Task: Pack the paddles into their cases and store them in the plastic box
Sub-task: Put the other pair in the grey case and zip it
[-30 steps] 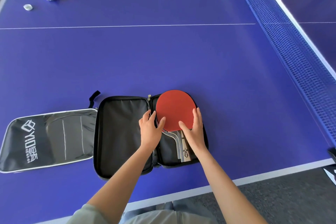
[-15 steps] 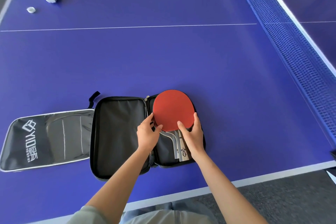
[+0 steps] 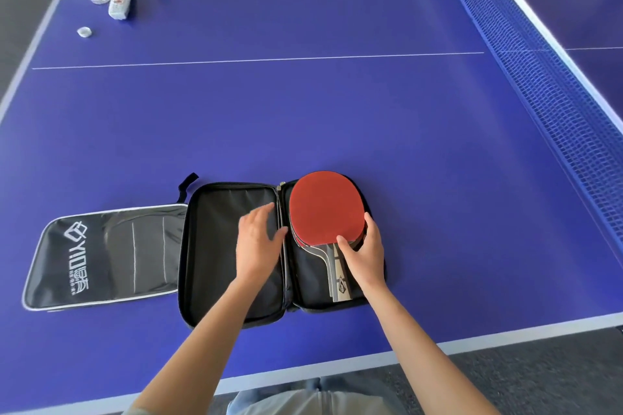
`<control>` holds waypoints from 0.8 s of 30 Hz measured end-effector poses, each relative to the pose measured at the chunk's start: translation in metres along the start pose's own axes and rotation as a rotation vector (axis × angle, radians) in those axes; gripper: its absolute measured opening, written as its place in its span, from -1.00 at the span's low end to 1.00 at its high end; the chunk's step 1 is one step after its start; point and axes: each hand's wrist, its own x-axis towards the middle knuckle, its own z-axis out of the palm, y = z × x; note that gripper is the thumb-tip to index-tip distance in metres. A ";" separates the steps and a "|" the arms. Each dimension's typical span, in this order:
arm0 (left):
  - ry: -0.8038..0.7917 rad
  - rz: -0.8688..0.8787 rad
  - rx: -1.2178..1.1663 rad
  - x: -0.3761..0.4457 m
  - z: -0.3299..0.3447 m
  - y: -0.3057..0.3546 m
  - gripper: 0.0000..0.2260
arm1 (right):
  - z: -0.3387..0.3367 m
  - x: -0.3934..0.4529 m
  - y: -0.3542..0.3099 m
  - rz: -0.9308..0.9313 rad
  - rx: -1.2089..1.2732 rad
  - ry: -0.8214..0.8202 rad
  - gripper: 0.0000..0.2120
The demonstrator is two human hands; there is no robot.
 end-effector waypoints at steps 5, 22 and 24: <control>0.123 -0.229 0.314 0.012 -0.051 -0.037 -0.41 | 0.015 -0.002 -0.003 -0.069 -0.067 -0.021 -0.39; -0.050 -0.311 -0.204 0.015 -0.101 -0.015 -0.89 | 0.017 0.001 -0.002 -0.007 0.020 0.003 -0.39; -0.101 -0.301 -0.344 0.020 -0.090 0.020 -0.83 | 0.014 0.002 -0.004 -0.045 -0.070 -0.007 -0.41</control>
